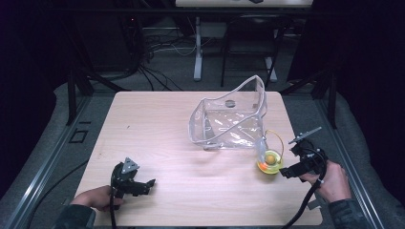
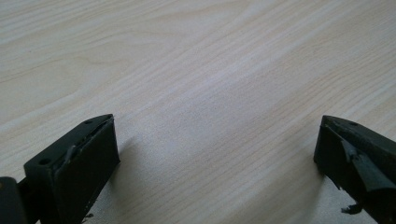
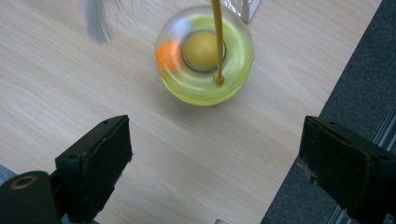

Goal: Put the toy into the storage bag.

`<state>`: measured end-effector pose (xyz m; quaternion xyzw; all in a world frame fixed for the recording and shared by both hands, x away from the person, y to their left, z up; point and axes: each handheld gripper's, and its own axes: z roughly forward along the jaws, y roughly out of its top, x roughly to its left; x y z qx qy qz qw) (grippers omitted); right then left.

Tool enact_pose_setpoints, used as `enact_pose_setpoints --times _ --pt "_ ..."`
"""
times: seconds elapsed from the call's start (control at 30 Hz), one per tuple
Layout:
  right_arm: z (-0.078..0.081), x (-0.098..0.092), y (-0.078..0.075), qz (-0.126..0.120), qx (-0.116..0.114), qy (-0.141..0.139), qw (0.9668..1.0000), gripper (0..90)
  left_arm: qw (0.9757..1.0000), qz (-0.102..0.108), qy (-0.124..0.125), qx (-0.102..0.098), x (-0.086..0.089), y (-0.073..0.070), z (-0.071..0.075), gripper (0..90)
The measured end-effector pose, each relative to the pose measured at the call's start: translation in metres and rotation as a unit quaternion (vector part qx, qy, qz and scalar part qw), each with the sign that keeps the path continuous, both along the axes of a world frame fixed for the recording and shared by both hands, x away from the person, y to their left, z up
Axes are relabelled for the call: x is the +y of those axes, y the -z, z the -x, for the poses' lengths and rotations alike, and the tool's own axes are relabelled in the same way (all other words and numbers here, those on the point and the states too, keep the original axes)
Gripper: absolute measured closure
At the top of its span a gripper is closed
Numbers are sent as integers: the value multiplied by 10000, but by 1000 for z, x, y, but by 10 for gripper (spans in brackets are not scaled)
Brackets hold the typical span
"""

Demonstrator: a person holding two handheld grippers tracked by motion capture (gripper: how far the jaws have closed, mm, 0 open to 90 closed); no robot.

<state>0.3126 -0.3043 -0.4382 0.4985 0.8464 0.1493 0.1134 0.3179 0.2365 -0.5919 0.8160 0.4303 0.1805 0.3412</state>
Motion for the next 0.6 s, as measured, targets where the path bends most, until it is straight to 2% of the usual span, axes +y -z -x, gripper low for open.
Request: enact_pose_setpoints --times 0.17,0.4,0.6 --pt "-9 4 -5 2 100 -129 9999 9 10000 -1 1 0 0 0 0 0" --pt "-19 7 -9 100 221 -196 9995 0 10000 8 -9 3 0 0 0 0" --pt "-24 15 -20 150 -1 -276 9995 0 10000 10 -12 3 0 0 0 0"
